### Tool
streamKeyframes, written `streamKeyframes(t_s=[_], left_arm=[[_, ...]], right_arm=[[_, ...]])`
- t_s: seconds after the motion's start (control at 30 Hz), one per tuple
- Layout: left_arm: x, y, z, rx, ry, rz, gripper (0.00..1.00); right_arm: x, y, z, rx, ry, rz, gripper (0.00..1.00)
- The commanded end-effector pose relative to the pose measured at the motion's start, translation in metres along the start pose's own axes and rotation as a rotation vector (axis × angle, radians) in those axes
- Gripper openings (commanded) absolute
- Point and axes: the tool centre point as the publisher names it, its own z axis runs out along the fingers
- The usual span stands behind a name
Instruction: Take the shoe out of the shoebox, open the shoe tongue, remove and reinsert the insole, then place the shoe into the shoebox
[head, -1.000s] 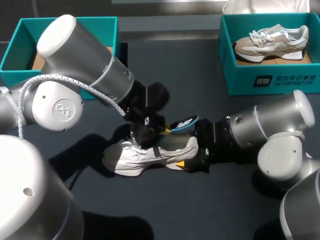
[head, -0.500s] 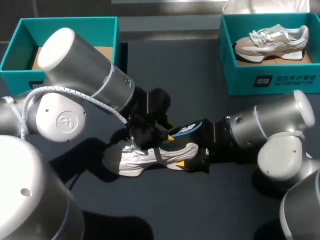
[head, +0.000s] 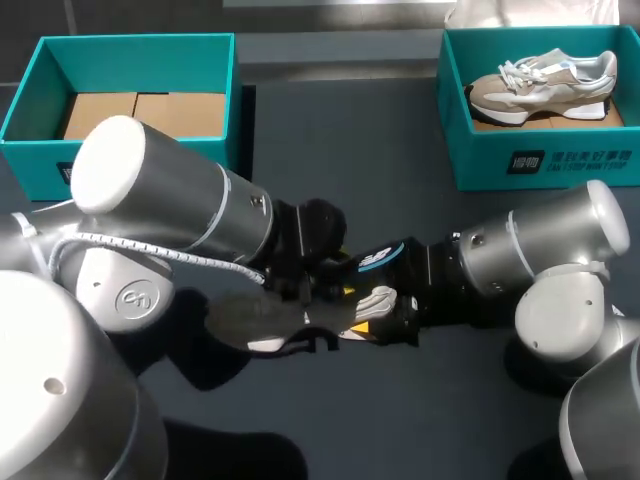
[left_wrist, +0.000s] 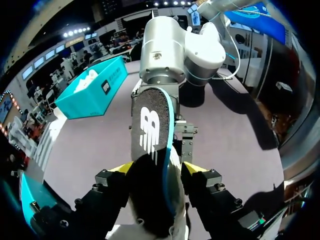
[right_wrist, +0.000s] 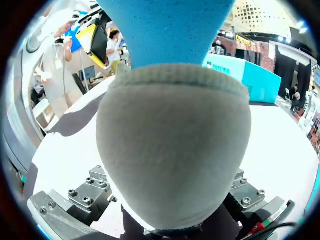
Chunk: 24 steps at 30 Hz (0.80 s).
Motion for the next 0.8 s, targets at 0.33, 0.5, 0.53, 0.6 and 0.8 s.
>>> streamKeyframes(t_s=[0.33,0.5,0.53,0.6,0.8], left_arm=[[-0.001,0.0,0.015,0.019,-0.051,-0.012,0.45],[-0.004,0.0,0.019,0.015,-0.07,-0.02,0.31],[-0.004,0.0,0.02,0.017,-0.067,-0.023,0.23],[-0.004,0.0,0.02,0.015,-0.065,-0.023,0.0],[-0.002,-0.007,0.006,0.075,-0.004,-0.007,0.0]], right_arm=[[0.0,0.0,0.003,0.005,-0.001,0.001,0.0],[0.0,0.0,0.003,0.005,-0.001,0.001,0.0],[0.0,0.0,0.003,0.005,-0.001,0.001,0.0],[0.0,0.0,0.003,0.005,-0.001,0.001,0.0],[0.0,0.0,0.003,0.005,-0.001,0.001,0.0]])
